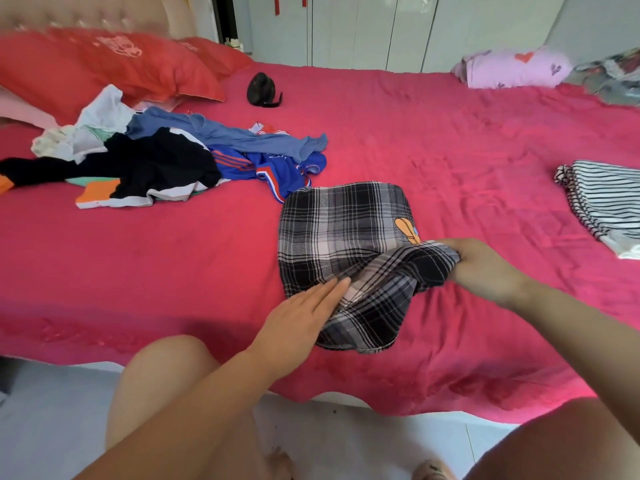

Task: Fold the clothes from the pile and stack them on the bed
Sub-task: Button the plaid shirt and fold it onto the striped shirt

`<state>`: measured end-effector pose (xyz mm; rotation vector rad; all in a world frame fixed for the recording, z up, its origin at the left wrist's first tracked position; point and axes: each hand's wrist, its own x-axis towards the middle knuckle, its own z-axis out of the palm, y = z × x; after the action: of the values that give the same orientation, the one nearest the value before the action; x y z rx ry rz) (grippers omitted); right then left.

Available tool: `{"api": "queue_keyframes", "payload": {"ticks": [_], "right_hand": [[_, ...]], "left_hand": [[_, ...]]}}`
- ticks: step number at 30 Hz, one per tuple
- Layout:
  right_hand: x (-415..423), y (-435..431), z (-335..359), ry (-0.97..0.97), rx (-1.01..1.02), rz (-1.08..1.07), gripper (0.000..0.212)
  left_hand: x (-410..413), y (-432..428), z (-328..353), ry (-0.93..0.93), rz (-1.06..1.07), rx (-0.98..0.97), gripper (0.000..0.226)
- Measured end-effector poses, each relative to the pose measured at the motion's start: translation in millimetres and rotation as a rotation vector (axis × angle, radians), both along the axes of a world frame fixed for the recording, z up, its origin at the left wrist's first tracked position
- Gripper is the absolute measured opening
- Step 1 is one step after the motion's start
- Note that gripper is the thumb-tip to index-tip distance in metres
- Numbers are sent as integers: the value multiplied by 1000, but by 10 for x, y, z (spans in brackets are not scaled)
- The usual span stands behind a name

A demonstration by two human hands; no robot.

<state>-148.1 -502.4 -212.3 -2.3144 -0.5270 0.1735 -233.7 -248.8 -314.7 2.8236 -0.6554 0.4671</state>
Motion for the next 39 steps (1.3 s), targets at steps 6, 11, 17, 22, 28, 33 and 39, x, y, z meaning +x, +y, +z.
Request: {"api": "queue_keyframes", "payload": {"ticks": [6,11,17,22,28,33,39], "right_hand": [[22,-7,11,54,-9,37,25],[21,-54,-35,66,-60,67,33],[381,1,191,164,273,23,29],[1023,207,381,309,508,-93,9],[1996,424,51,264,357,-440,37],[2042,316,-289,294,423,-311,61],[1763,83,-293,154,473,34,67]], "left_hand": [[26,21,-34,70,-34,319,129],[131,138,33,18,-127,144,66],[531,400,753,249,-53,-647,46],[1315,496,1145,395,9,-1052,29],[2065,455,985,515,426,-1441,29],[2161,539,701,476,185,-904,56],[2187,485,524,420,-9,-329,83]]}}
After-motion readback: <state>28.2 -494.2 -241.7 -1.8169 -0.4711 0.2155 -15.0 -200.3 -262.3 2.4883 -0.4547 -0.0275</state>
